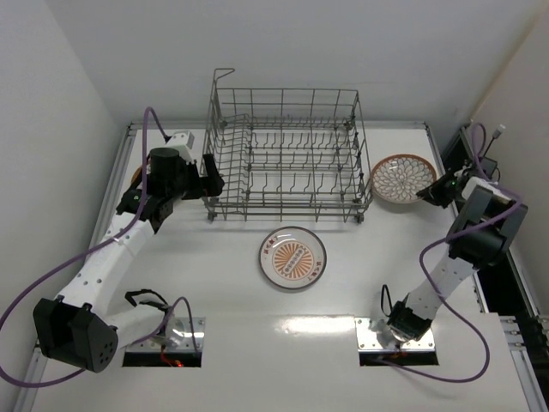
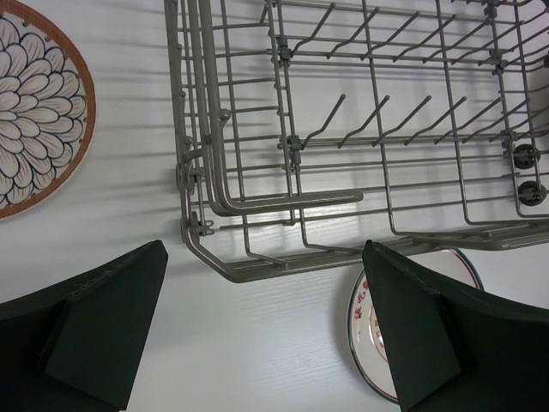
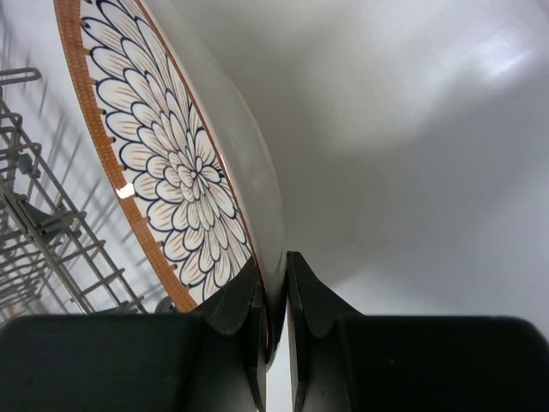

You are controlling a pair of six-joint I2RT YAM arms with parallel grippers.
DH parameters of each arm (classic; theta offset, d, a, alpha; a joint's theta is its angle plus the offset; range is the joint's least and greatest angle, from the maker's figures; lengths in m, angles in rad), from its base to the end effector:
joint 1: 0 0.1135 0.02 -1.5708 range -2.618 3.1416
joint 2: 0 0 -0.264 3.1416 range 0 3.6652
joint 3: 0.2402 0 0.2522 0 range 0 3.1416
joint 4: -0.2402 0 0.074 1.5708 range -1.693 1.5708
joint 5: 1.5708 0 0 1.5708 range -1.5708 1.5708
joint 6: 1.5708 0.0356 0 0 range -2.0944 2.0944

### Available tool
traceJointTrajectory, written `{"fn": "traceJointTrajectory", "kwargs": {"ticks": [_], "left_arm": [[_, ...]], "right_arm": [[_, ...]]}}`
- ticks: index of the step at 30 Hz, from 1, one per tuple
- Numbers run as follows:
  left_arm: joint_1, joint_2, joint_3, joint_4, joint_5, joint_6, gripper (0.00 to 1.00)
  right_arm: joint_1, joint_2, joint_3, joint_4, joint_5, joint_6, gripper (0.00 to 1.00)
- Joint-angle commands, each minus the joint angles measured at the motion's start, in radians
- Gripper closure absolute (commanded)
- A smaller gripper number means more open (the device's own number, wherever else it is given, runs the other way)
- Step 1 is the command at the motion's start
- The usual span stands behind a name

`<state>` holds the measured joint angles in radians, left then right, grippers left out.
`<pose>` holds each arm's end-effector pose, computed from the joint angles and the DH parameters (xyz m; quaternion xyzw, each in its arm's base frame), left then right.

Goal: Load the plates into the dish rack

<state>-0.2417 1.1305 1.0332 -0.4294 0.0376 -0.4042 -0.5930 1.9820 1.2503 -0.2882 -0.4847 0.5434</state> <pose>0.2442 -0.0616 0.3332 -0.0610 0.8645 -0.1737 0.4676 0.3435 -0.2115 0.1466 0.4477 0.8225 0.2243 0.2697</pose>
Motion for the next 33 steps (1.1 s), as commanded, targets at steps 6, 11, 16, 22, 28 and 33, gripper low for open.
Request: {"fn": "traceJointTrajectory", "kwargs": {"ticks": [6,11,16,22,28,33], "left_arm": [[-0.008,-0.015,0.044,-0.012,0.028,-0.008,0.00],[-0.019,-0.015,0.073,-0.055,0.019,0.001,0.00],[-0.039,-0.025,0.094,-0.075,0.008,0.010,0.00],[-0.048,-0.043,0.094,-0.109,-0.030,0.021,0.00],[-0.057,-0.066,0.071,-0.109,-0.041,0.021,0.00],[-0.057,-0.066,0.062,-0.118,-0.041,0.021,0.00]], "right_arm": [[0.001,-0.363,-0.149,0.124,0.057,0.065,1.00],[0.001,-0.549,-0.275,0.221,0.011,0.141,1.00],[0.010,-0.699,-0.285,0.179,0.034,0.162,1.00],[0.050,-0.787,-0.175,0.057,0.098,0.162,1.00],[0.119,-0.787,-0.059,0.006,0.098,0.144,1.00],[0.234,-0.775,0.116,-0.117,0.260,0.041,1.00]]}}
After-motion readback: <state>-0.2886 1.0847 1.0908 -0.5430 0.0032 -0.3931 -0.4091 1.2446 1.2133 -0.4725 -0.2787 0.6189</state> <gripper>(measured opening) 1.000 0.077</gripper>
